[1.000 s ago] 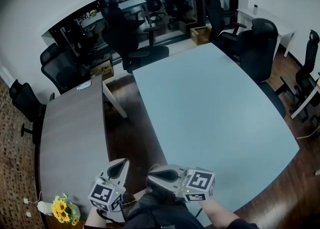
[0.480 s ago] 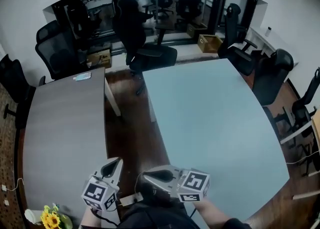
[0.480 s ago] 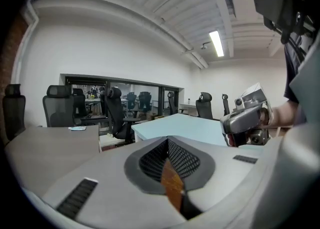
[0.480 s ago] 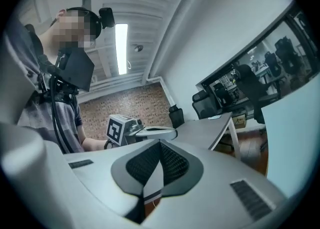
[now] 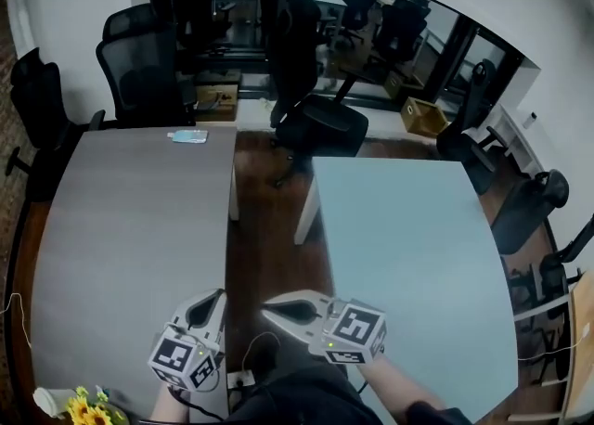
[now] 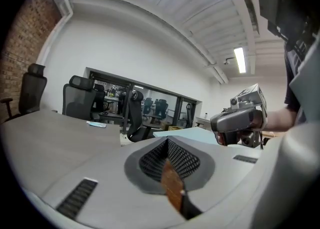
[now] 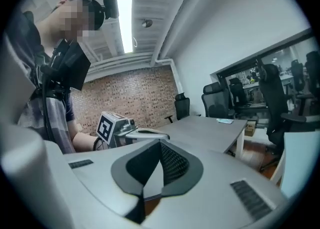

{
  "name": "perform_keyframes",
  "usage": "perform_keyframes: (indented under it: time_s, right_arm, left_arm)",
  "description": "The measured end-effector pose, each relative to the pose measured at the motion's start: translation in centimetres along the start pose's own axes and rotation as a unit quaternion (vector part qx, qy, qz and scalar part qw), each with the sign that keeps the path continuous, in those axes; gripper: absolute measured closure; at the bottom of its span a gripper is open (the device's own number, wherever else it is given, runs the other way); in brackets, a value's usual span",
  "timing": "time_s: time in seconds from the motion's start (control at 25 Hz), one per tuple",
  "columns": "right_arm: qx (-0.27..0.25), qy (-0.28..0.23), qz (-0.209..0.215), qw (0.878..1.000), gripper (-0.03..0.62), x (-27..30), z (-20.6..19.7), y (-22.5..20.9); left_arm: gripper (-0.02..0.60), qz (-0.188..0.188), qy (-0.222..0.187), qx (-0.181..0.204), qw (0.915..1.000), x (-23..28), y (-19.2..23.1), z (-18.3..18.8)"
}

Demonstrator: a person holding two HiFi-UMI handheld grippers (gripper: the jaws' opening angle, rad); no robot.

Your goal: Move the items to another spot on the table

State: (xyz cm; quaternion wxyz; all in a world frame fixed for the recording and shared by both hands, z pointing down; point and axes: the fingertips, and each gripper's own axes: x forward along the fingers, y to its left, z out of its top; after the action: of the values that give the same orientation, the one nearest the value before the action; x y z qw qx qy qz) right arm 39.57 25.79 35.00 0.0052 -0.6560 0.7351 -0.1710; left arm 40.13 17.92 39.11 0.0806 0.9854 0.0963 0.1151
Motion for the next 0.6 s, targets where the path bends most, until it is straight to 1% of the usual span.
perform_keyframes:
  time_s: [0.08,0.16,0.28,0.32,0.4,0.48,0.6]
  right_arm:
    - [-0.007,0.0,0.011,1.0,0.615,1.0,1.1,-0.9]
    - [-0.012,-0.004,0.025,1.0,0.615,1.7,1.9,-2.1]
    - [-0.009,-0.011,0.047,0.999,0.615,2.6,2.7,-4.6]
    - [-0.004,-0.017,0.056,0.998,0.615,2.7,3.0,-5.7]
    - [0.002,-0.032,0.071,0.997,0.615,3.1,3.5,-8.0]
    - [0.008,-0.04,0.082,0.996,0.615,3.3,3.8,-10.8]
    - [0.012,-0.037,0.103,0.994,0.615,3.0,3.6,-14.6]
  left_arm:
    - [0.581,0.01,0.0,-0.007,0.9999,0.5,1.2,0.3]
    - [0.581,0.017,-0.003,-0.005,0.9998,1.4,2.2,1.1]
    - [0.581,0.032,-0.01,0.0,0.9994,4.0,3.2,2.4]
    - [0.581,0.036,-0.012,0.003,0.9993,5.2,3.2,2.9]
    - [0.581,0.04,-0.014,0.024,0.9988,8.2,2.9,4.1]
    - [0.581,0.04,-0.004,0.045,0.9982,11.8,2.9,4.8]
    - [0.581,0.043,0.018,0.048,0.9978,16.7,3.5,5.3]
